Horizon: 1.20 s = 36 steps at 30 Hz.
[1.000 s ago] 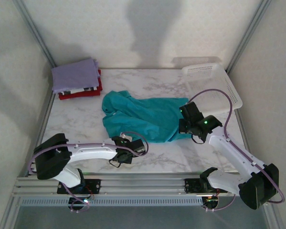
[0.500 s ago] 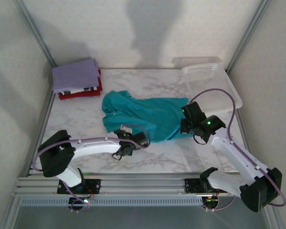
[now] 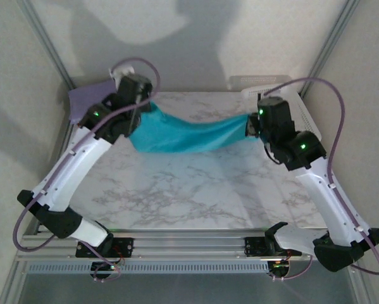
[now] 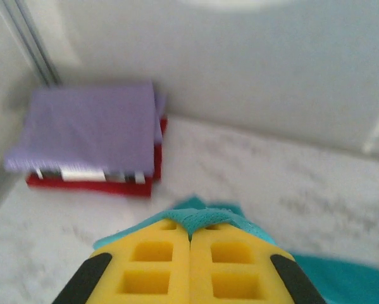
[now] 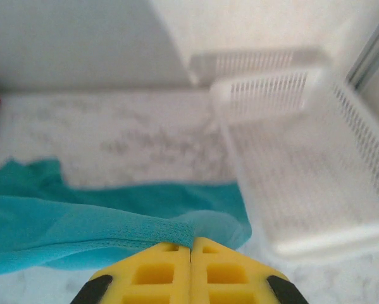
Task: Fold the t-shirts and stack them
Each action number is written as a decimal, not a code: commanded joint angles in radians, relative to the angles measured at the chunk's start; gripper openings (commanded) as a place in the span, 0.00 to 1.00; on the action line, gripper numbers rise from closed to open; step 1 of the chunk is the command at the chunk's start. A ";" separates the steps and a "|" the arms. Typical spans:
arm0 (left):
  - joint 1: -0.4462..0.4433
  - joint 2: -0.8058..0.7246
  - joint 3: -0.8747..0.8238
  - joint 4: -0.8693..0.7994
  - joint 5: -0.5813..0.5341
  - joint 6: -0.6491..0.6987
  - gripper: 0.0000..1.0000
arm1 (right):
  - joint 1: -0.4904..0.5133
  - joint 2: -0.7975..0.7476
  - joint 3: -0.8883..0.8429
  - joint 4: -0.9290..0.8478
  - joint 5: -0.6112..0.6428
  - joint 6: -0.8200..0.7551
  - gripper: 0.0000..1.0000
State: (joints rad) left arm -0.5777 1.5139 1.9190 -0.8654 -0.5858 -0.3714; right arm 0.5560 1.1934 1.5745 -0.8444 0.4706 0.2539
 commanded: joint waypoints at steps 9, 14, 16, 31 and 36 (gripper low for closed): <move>0.088 0.046 0.368 0.052 -0.067 0.364 0.00 | -0.002 0.007 0.248 0.184 0.012 -0.227 0.00; 0.081 -0.040 0.377 0.163 -0.024 0.387 0.00 | 0.009 -0.042 0.276 0.229 -0.068 -0.255 0.00; 0.078 -0.078 0.375 0.185 -0.020 0.403 0.00 | 0.017 -0.053 0.306 0.199 -0.081 -0.252 0.00; 0.076 -0.361 0.358 0.183 0.099 0.360 0.00 | 0.044 -0.185 0.448 0.026 -0.222 -0.129 0.00; 0.080 -0.410 0.335 0.148 0.106 0.325 0.00 | 0.044 -0.196 0.449 -0.033 -0.262 -0.088 0.00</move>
State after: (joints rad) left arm -0.5026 1.1213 2.2616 -0.7074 -0.4633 -0.0063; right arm 0.6010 1.0031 2.0144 -0.8268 0.1944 0.1207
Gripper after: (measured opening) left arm 0.035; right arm 0.058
